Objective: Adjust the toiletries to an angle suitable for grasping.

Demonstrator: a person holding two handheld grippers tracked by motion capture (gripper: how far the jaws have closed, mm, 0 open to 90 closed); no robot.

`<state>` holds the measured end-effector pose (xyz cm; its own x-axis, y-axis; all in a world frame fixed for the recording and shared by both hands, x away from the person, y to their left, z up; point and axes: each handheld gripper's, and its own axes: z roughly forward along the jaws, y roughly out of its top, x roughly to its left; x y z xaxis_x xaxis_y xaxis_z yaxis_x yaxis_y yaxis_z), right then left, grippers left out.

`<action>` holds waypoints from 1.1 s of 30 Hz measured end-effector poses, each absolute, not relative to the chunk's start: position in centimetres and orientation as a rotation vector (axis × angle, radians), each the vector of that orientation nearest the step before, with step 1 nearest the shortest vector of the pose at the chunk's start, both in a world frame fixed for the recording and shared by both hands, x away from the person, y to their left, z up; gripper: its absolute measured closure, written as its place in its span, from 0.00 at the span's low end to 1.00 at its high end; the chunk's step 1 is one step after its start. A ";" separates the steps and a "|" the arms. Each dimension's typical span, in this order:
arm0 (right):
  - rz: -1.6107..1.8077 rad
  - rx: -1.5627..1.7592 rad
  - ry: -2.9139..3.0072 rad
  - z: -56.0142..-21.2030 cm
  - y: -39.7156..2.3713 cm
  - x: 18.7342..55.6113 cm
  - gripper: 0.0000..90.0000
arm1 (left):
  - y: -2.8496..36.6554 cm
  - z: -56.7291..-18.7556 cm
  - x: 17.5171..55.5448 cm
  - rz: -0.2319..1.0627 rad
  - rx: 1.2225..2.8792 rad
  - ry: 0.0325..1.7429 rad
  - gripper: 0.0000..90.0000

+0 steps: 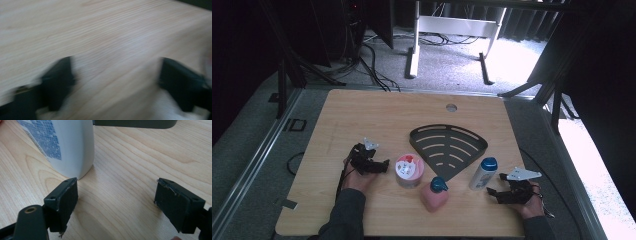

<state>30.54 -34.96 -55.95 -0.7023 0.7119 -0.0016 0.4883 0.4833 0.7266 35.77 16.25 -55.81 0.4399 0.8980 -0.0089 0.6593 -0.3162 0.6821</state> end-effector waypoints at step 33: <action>1.044 1.029 2.420 -56.0 -34.9 30.8 0.20 | 14.6 -49.5 31.0 0.418 2.047 0.943 0.96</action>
